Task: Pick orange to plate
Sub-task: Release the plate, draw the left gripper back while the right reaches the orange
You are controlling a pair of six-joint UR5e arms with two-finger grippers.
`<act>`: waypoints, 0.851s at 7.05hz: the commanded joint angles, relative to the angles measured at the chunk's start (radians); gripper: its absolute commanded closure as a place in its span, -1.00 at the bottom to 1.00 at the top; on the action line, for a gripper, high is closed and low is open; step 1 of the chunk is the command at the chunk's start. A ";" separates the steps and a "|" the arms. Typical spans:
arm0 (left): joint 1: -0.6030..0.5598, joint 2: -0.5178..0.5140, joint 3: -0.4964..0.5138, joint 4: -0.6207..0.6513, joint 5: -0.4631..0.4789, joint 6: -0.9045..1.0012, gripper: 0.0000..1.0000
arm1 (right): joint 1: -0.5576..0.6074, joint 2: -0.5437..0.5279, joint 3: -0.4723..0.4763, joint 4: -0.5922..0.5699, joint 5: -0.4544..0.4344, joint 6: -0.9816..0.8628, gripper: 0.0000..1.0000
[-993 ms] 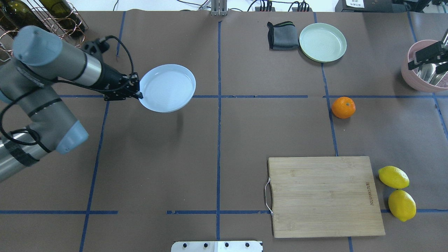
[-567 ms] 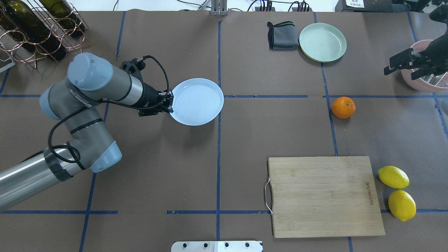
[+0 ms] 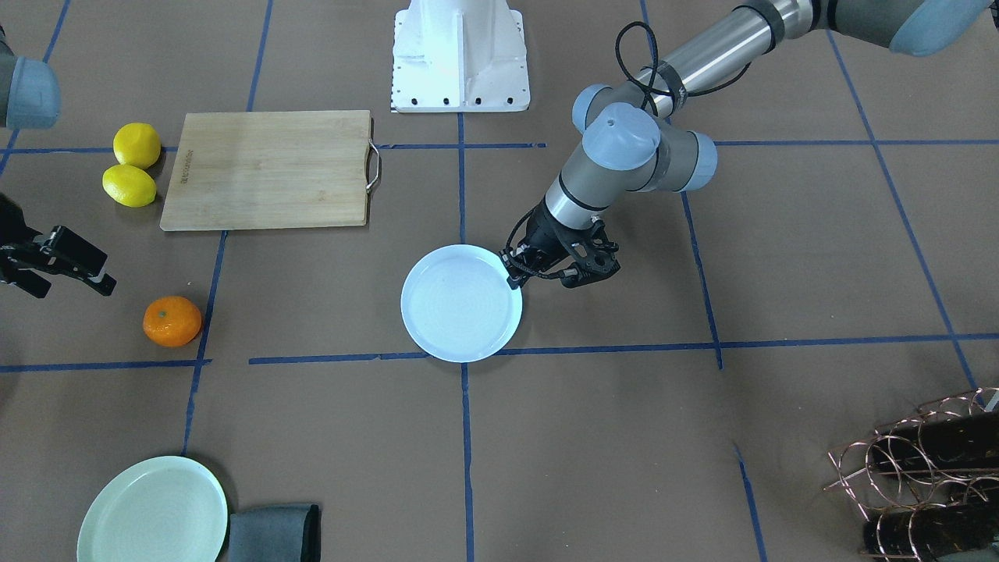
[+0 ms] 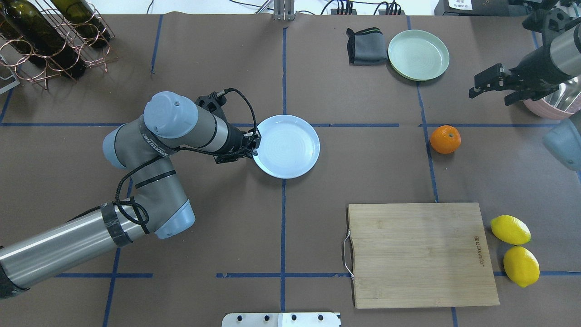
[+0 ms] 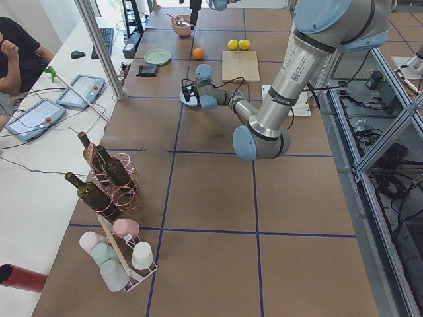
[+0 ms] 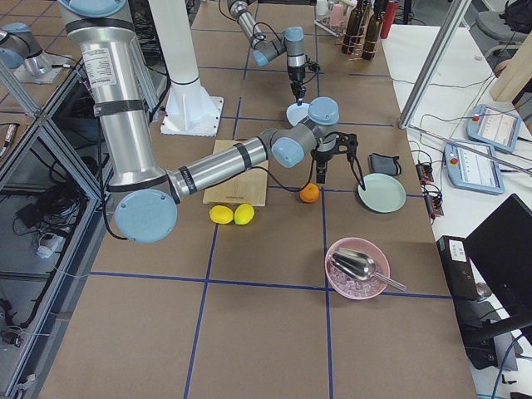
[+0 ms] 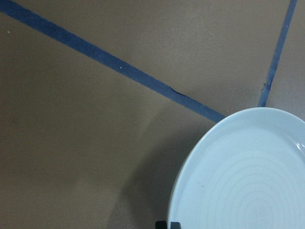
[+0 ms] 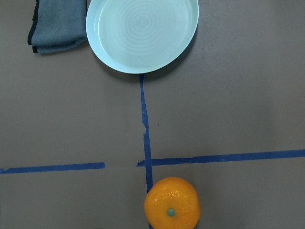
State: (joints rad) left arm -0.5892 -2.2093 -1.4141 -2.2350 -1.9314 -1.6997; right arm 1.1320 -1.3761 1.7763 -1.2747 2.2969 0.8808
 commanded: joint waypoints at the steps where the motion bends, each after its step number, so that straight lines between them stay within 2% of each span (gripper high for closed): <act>1: -0.024 0.040 -0.069 0.005 0.000 0.014 -1.00 | -0.040 0.002 0.000 0.000 -0.037 0.019 -1.00; 2: -0.061 0.074 -0.113 0.018 -0.011 0.049 -1.00 | -0.087 0.002 0.000 0.002 -0.089 0.036 -1.00; 4: -0.151 0.080 -0.222 0.238 -0.064 0.246 -1.00 | -0.168 0.002 -0.002 0.002 -0.167 0.038 -1.00; 5: -0.167 0.082 -0.253 0.311 -0.064 0.321 -1.00 | -0.184 0.002 -0.005 0.003 -0.175 0.036 -1.00; 6: -0.179 0.092 -0.253 0.311 -0.064 0.336 -1.00 | -0.193 0.000 -0.009 0.002 -0.177 0.029 -1.00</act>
State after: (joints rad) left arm -0.7489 -2.1260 -1.6498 -1.9609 -1.9934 -1.4100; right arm 0.9560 -1.3747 1.7715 -1.2726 2.1293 0.9157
